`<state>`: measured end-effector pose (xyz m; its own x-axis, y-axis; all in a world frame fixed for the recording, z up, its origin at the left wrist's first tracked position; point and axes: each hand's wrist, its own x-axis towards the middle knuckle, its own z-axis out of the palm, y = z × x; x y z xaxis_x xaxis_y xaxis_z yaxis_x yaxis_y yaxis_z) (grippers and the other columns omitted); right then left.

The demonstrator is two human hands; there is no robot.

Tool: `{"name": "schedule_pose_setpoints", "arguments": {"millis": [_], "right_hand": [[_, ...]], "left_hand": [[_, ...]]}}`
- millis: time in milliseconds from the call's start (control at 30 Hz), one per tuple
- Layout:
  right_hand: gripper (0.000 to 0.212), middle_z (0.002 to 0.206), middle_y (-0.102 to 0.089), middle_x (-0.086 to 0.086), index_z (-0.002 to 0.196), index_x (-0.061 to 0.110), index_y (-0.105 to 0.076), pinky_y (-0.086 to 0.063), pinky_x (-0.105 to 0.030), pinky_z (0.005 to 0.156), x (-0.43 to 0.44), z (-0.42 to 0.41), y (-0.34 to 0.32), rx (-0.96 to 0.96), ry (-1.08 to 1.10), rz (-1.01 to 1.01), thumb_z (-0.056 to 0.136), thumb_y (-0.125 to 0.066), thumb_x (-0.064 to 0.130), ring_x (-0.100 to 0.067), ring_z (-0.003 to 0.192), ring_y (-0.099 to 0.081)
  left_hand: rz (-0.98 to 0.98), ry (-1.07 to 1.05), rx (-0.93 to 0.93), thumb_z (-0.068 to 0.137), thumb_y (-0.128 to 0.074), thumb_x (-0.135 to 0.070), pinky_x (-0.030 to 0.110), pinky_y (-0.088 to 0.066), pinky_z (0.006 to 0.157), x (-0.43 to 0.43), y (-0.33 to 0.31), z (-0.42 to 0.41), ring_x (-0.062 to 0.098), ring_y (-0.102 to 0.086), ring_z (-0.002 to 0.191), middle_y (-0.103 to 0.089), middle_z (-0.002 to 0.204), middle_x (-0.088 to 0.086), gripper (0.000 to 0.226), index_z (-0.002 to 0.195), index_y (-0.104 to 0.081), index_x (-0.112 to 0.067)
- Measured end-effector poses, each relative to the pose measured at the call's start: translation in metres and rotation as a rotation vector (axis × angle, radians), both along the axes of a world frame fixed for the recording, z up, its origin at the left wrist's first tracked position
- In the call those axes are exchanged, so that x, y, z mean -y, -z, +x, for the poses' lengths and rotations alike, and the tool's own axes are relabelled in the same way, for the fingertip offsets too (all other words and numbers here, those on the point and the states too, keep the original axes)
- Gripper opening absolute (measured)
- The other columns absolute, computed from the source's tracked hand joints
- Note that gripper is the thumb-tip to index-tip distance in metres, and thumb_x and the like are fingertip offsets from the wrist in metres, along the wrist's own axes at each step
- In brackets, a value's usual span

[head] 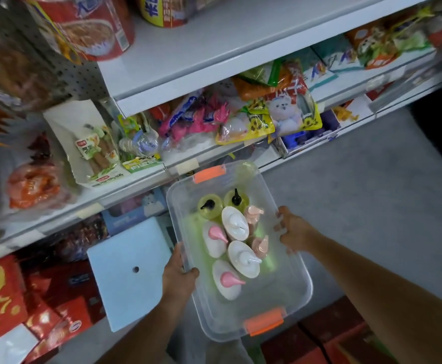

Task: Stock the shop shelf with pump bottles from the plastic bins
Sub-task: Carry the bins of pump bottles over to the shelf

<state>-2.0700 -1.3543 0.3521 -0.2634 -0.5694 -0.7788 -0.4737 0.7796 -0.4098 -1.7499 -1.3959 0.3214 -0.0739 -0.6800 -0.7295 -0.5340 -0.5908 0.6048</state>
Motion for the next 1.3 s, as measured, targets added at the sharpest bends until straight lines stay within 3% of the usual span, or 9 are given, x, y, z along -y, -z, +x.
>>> {"name": "schedule_pose_setpoints", "arguments": {"millis": [100,200,300,467,667,800,933,1100,1300], "right_hand": [[0.048,0.11,-0.057,-0.008,0.109,0.027,-0.036,-0.058,-0.054,0.052,-0.004,0.002,0.012,0.021,-0.024,0.0,0.075,-0.048,-0.005,-0.038,0.074,-0.068],[0.049,0.114,-0.057,-0.006,0.114,0.026,-0.034,-0.06,-0.045,0.053,-0.011,0.008,0.017,0.01,-0.038,0.0,0.076,-0.05,-0.003,-0.031,0.073,-0.066],[0.052,0.112,-0.058,-0.007,0.119,0.025,-0.031,-0.061,-0.045,0.058,-0.016,0.012,0.02,-0.024,-0.069,0.019,0.079,-0.052,0.0,-0.03,0.076,-0.067],[0.057,0.11,-0.063,-0.007,0.117,0.031,-0.023,-0.061,-0.047,0.068,-0.019,0.015,0.025,-0.096,-0.128,0.018,0.076,-0.055,0.008,-0.028,0.076,-0.067],[0.064,0.107,-0.064,-0.009,0.125,0.031,-0.021,-0.061,-0.048,0.067,-0.018,0.018,0.023,-0.118,-0.14,0.043,0.077,-0.056,0.008,-0.029,0.077,-0.067],[0.07,0.107,-0.063,-0.009,0.134,0.031,-0.022,-0.061,-0.046,0.071,-0.02,0.018,0.021,-0.148,-0.124,0.057,0.078,-0.059,0.012,-0.028,0.084,-0.067],[0.067,0.124,-0.062,-0.008,0.141,0.024,-0.027,-0.054,-0.042,0.09,-0.024,0.02,0.015,-0.239,-0.172,0.11,0.086,-0.064,0.029,-0.029,0.107,-0.063],[0.057,0.135,-0.057,-0.006,0.142,0.021,-0.038,-0.047,-0.038,0.096,-0.014,0.023,-0.015,-0.457,-0.319,0.053,0.095,-0.049,0.05,-0.028,0.121,-0.056],[0.051,0.129,-0.06,-0.007,0.131,0.02,-0.053,-0.045,-0.036,0.097,0.029,0.037,-0.082,-0.506,-0.503,-0.162,0.095,-0.047,0.056,-0.029,0.118,-0.055]], "left_hand": [[0.009,-0.014,-0.004,0.081,-0.078,-0.014,0.049,-0.056,0.093,0.0,-0.002,0.001,0.019,-0.059,0.121,-0.055,0.138,-0.016,0.076,0.14,-0.043,-0.046],[-0.022,-0.058,-0.006,0.086,-0.072,-0.002,0.052,-0.052,0.098,-0.001,-0.013,-0.006,0.016,-0.054,0.115,-0.047,0.131,-0.018,0.073,0.145,-0.042,-0.032],[-0.055,-0.032,0.016,0.088,-0.07,-0.001,0.055,-0.05,0.1,-0.005,-0.016,-0.009,0.015,-0.051,0.116,-0.045,0.128,-0.015,0.068,0.144,-0.041,-0.027],[-0.024,0.097,0.102,0.087,-0.073,-0.012,0.054,-0.053,0.097,-0.002,-0.012,-0.002,0.03,-0.056,0.127,-0.044,0.151,-0.007,0.08,0.15,-0.03,-0.036],[0.024,0.214,0.106,0.082,-0.079,-0.025,0.053,-0.053,0.097,0.005,0.001,0.014,0.032,-0.052,0.132,-0.043,0.154,0.003,0.094,0.153,-0.02,-0.037],[0.036,0.316,0.148,0.087,-0.074,-0.031,0.052,-0.053,0.097,0.013,-0.017,0.011,0.033,-0.059,0.123,-0.052,0.145,0.008,0.082,0.152,-0.025,-0.029],[0.053,0.492,0.235,0.095,-0.062,-0.039,0.043,-0.046,0.107,0.027,-0.04,0.006,0.03,-0.054,0.129,-0.053,0.144,0.008,0.063,0.147,-0.034,-0.02],[-0.2,0.809,0.52,0.101,-0.042,-0.049,0.037,-0.044,0.101,0.043,-0.072,0.004,0.025,-0.053,0.127,-0.056,0.139,0.006,0.053,0.142,-0.042,-0.016],[-0.515,0.825,0.59,0.083,-0.026,-0.065,0.038,-0.048,0.091,0.072,-0.122,0.002,0.027,-0.059,0.115,-0.064,0.125,0.006,0.073,0.127,-0.06,-0.018]]}}
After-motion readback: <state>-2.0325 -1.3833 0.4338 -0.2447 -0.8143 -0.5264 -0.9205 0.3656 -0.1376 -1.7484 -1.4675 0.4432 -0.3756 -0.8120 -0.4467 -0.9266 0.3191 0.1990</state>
